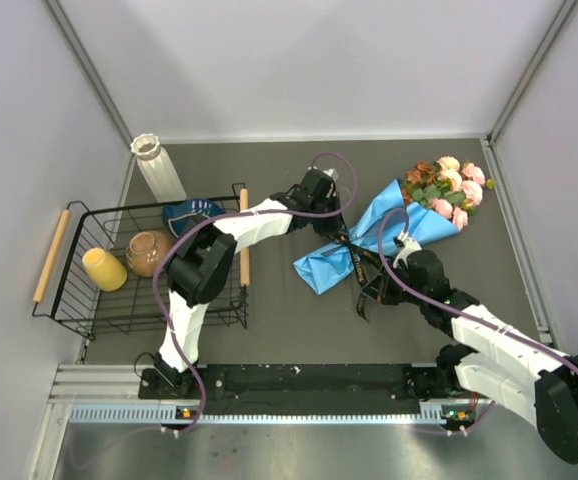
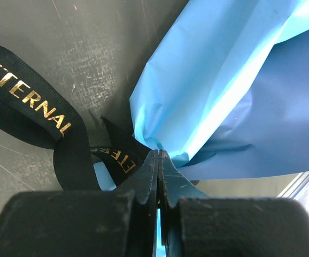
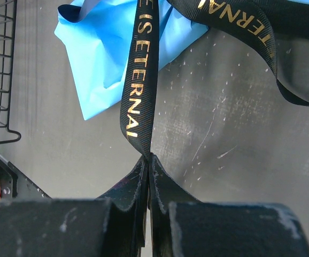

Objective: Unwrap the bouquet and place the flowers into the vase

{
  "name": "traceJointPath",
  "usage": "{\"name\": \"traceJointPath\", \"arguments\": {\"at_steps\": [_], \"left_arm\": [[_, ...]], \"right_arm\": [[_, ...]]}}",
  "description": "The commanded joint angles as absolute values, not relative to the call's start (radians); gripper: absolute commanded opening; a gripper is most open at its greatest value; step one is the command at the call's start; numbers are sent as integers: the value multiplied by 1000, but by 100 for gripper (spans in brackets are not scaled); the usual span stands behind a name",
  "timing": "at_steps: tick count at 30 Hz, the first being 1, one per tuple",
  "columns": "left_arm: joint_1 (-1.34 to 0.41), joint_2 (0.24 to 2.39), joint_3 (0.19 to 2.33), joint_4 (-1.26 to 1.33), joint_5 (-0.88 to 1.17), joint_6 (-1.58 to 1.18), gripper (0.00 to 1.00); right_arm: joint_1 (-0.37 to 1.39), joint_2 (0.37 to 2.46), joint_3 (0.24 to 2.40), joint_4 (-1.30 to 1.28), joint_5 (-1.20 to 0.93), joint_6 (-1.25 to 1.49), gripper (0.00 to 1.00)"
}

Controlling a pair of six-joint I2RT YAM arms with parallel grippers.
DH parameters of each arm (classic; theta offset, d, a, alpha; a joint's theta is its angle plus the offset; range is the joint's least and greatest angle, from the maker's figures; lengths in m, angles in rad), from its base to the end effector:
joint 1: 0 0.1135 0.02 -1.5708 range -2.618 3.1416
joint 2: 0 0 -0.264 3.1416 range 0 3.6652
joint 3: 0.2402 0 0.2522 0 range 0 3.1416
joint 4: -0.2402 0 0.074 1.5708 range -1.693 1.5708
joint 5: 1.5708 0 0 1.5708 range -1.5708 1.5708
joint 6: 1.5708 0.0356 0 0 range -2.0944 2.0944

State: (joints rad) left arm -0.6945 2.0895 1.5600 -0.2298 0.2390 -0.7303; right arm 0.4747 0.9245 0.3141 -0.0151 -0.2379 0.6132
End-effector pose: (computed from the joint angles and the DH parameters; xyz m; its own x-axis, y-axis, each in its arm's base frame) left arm 0.3568 -0.3081 0.1961 -0.8969 -0.0965 -0.4316 0.2087 0.7682 -0.6053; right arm 0.1600 0.0916 0.1694 -0.7793 0.2283 -0.5836 -0.2025 0.7895 0.5794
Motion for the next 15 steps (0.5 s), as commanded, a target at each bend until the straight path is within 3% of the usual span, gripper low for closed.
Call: {"name": "traceJointPath", "arguments": {"at_steps": [1,15], "left_arm": [[-695,2033,1595,-155,227,-730,0],[-667,2066,1634,-140,153,-752,0]], "right_arm": [[471,922,311,3,-255,603,0],[469,804,253,-90,-212,638,0]]}}
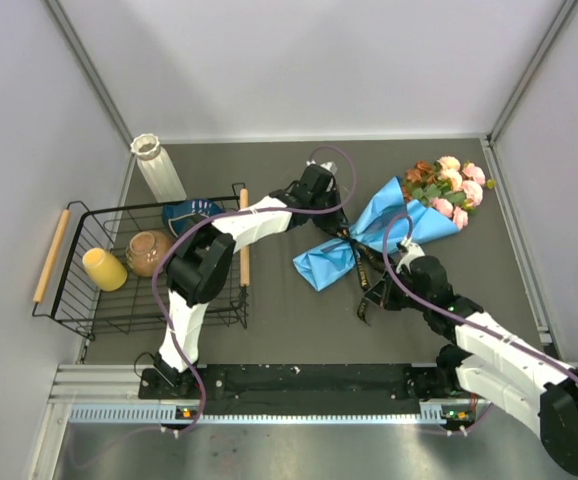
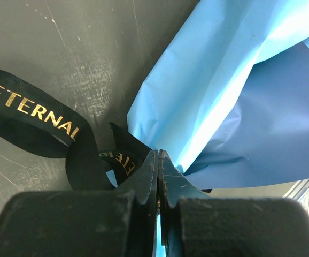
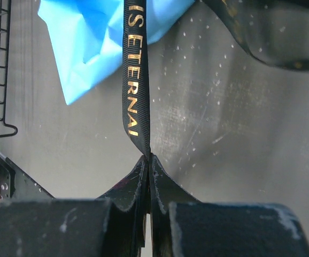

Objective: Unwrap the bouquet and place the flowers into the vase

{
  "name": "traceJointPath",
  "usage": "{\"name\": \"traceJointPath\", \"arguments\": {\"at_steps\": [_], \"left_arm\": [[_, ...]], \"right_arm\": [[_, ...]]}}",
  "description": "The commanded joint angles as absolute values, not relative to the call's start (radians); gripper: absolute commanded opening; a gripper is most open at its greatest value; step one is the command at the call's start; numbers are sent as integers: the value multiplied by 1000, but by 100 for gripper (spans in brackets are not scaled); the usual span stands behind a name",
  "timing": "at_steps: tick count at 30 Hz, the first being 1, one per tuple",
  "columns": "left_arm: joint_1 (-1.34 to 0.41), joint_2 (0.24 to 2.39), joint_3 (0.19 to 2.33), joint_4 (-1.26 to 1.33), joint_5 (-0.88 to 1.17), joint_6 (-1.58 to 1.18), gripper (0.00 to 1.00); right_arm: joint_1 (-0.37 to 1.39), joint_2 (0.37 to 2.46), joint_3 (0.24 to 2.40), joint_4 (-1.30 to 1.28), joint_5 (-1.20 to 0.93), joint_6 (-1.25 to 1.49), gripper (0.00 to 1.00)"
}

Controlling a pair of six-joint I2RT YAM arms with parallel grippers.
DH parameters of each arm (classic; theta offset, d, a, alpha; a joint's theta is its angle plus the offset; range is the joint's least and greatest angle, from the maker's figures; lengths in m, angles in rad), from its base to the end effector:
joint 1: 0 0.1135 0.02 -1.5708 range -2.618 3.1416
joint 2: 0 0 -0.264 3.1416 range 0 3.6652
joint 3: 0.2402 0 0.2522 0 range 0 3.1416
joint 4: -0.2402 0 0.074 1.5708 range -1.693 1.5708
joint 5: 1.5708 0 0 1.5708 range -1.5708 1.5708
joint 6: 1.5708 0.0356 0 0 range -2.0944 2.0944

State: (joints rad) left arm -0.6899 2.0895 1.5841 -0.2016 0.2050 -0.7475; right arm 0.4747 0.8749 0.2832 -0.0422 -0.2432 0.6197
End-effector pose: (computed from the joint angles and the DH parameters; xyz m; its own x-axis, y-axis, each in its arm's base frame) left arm 0.3633 -0.3092 0.2060 -0.8722 -0.1432 -0.4677 0.2040 0.7626 -0.6138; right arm 0.1517 0.0876 0.1650 -0.7867 0.2295 -0.5731 -0.1956 0.7878 0.5841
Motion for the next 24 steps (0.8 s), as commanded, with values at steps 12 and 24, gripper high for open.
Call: {"name": "traceJointPath", "arguments": {"at_steps": [12,24], "left_arm": [[-620,2111,1713,-158,156,-715,0],[-575,2144,1739,-152,158,-718,0]], "right_arm": [[471,424,264,-313,-95,667,0],[471,124,345,-555,127,718,0]]}}
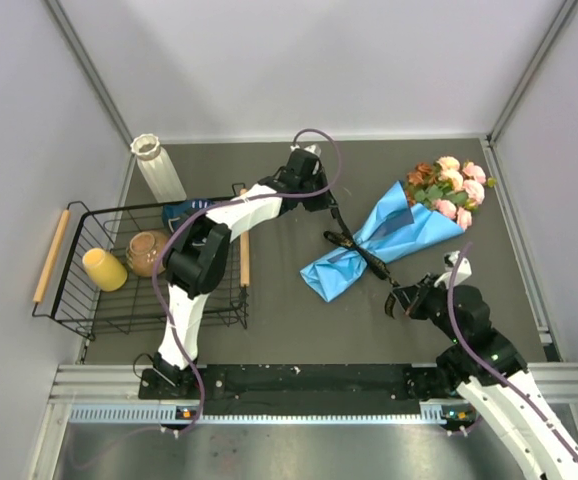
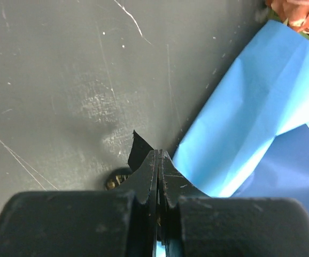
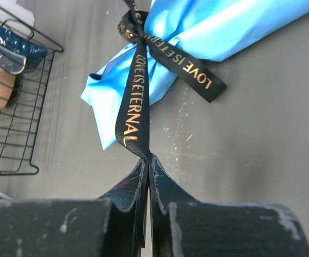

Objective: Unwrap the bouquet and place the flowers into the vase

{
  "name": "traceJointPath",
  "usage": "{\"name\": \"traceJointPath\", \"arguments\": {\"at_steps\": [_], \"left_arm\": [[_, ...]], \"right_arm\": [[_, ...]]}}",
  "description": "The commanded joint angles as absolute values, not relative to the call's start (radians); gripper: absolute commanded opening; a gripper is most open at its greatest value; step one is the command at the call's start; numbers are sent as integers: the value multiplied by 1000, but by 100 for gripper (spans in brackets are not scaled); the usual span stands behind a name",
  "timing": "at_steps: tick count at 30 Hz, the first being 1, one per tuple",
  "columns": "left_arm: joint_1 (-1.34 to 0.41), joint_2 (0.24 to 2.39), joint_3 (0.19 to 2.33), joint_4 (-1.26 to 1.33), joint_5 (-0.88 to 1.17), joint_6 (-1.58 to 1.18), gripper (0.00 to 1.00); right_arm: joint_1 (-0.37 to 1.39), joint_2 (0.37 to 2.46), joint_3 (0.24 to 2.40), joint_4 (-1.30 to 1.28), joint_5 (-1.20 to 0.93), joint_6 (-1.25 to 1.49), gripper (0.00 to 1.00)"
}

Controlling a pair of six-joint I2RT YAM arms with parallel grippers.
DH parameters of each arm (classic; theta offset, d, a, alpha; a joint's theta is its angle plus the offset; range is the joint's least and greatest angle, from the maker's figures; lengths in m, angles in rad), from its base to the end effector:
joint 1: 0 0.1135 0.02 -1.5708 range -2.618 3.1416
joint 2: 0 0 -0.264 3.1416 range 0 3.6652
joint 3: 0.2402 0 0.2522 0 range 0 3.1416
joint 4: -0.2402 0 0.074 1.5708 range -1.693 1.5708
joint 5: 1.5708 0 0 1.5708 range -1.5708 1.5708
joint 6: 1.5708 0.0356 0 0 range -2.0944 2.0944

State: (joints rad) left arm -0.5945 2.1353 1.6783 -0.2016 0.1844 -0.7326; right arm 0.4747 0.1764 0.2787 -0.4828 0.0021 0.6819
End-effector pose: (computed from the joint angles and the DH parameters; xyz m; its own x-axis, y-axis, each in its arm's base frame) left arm 0.4054 -0.2819 0.2156 -0.8255 -0.2355 -0.5129 0.1596 0.7743 -0.6124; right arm 0.0885 0.0454 0.2038 -0.5434 0.4294 -0.7213 -0.1453 0.7982 0.5846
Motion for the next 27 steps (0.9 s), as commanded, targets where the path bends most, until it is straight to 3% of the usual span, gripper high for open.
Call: {"name": "traceJointPath", "arguments": {"at_steps": [1,14,27], "left_arm": [[-574,2148,1746,-152,155,-715,0],[-489,2172,1885,-187,61,-641,0],[-437,2161,1956,-193,-25,-549,0]], "right_arm": [[471,106,354,-554,141,713,0],[472,248,711,-566,212,569,0],[471,261,741,-595,287,526,0]]}}
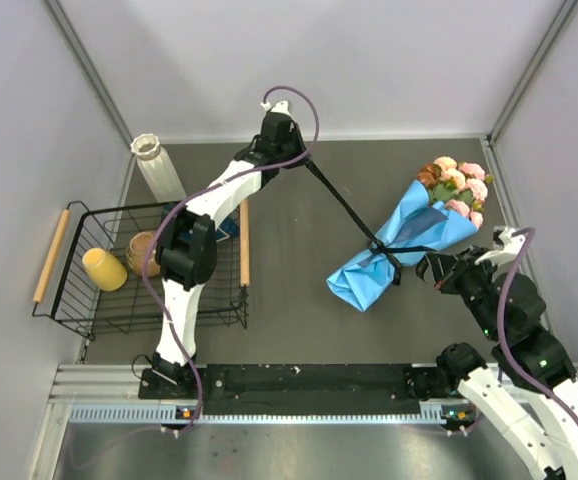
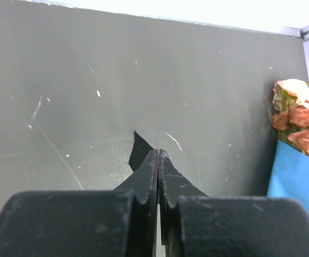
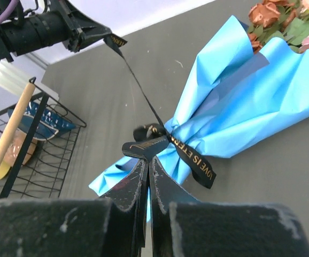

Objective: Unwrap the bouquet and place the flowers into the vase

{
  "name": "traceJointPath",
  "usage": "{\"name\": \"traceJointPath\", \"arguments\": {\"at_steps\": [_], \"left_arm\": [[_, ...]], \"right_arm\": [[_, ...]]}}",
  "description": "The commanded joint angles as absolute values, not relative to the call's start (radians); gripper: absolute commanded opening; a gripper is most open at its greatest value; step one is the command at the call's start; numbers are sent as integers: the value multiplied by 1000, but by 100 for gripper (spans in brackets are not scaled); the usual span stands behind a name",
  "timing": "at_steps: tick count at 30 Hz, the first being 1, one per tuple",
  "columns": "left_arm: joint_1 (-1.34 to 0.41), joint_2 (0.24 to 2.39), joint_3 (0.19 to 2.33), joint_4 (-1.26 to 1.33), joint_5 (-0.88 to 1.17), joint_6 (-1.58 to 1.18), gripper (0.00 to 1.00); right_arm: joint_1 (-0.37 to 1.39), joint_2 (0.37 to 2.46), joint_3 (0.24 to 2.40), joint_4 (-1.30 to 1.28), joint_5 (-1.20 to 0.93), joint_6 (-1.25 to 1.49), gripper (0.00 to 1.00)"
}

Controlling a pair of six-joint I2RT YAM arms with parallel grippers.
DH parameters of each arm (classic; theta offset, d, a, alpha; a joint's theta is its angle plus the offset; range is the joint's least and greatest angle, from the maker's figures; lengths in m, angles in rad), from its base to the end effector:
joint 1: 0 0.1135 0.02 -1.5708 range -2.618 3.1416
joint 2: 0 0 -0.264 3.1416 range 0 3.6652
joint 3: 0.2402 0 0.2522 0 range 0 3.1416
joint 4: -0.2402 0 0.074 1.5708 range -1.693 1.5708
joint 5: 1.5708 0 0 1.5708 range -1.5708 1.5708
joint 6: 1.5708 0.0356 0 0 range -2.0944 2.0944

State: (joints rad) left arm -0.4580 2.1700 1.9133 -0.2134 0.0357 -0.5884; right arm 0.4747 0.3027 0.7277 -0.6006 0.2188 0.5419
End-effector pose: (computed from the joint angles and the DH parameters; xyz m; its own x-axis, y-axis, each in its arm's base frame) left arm 0.4647 -0.2305 0.2777 -0.5991 -0.3231 -0.7326 0.1658 0.8451 -0.5083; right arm 0.0689 0.0267 0.3289 -0.2652 0.4298 -0.8631 -0.1392 0.8687 0.4754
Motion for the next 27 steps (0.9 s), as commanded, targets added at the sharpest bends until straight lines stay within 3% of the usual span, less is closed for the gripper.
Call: {"name": "traceJointPath", "arguments": {"at_steps": [1,27], "left_arm": [[-428,2166,1957,-192,-31,-539,0],[-319,2253,2088,-124,-140,-443,0]], "right_arm": [[472,246,742,-601,305,525,0],[471,161,890,-624,420,417,0]]}}
